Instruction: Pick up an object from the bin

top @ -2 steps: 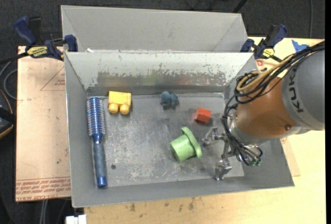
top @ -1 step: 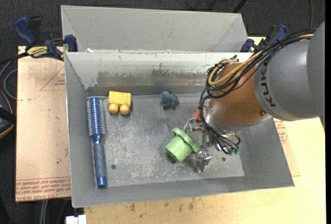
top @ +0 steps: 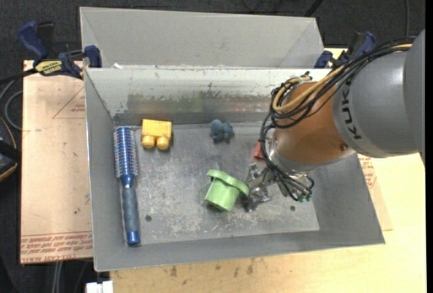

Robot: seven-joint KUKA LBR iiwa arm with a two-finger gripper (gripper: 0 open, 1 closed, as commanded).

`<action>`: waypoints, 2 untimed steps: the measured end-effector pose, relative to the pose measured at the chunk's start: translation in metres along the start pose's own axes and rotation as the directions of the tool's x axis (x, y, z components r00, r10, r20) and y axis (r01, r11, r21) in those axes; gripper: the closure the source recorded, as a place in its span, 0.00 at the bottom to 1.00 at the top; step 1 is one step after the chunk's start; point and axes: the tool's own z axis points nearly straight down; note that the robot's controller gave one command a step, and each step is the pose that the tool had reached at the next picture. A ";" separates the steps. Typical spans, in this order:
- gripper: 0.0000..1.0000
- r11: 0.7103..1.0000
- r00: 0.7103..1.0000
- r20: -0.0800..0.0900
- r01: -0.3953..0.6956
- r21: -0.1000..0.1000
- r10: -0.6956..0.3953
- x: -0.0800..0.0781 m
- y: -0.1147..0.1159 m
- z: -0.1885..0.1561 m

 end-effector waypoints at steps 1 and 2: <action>1.00 1.000 1.000 -0.001 -0.002 -0.001 0.002 0.010 0.003 -0.114; 0.00 1.000 1.000 -0.008 -0.002 -0.003 0.002 0.011 0.004 -0.109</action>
Offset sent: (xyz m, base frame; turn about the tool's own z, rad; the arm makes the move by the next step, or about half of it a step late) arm -0.0134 0.0001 0.1093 0.0030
